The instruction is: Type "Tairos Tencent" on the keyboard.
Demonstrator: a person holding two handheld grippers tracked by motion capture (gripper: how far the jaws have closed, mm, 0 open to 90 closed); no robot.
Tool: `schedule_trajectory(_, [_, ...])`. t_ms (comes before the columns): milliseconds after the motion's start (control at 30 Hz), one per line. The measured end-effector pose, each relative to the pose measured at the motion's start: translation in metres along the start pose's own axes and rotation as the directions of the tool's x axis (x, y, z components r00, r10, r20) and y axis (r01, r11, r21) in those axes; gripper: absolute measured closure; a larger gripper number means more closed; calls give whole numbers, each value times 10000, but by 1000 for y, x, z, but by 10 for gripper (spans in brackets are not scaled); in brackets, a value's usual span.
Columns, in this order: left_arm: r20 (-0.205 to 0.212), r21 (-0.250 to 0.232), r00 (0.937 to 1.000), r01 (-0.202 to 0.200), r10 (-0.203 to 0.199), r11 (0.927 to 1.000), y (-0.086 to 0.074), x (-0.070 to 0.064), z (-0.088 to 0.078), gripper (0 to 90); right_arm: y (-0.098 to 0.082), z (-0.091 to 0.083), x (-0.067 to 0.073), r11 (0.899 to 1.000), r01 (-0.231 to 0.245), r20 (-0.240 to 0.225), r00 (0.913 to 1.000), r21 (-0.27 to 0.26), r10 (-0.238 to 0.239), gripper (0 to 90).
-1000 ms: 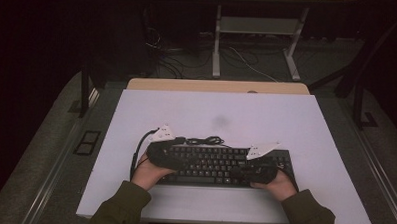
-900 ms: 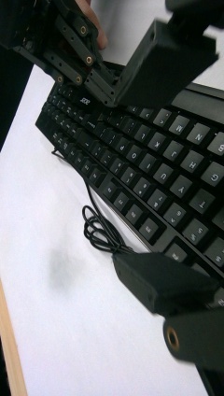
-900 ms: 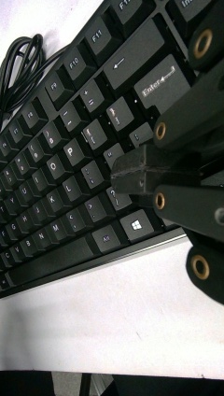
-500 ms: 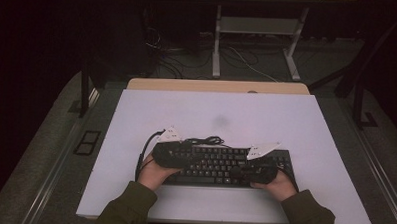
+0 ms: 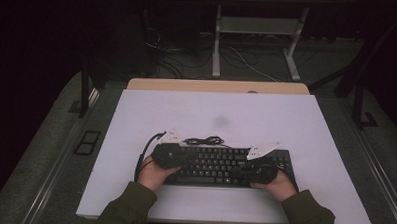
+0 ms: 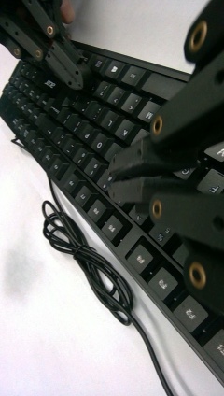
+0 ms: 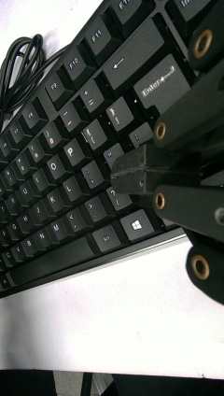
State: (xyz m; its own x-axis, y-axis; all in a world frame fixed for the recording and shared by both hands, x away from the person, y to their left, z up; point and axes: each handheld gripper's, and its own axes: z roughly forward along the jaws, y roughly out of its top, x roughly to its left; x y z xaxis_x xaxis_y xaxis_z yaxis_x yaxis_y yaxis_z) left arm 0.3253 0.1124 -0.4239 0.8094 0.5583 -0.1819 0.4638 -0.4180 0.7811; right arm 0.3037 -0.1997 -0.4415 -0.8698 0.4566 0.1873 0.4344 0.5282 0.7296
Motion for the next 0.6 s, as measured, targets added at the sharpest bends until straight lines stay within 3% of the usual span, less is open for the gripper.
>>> schedule_trajectory(600, [-216,863,9997,93,-75,9962,-3,3,7,890,0,0,0,10000,18,12,10000,-6,-18,895])
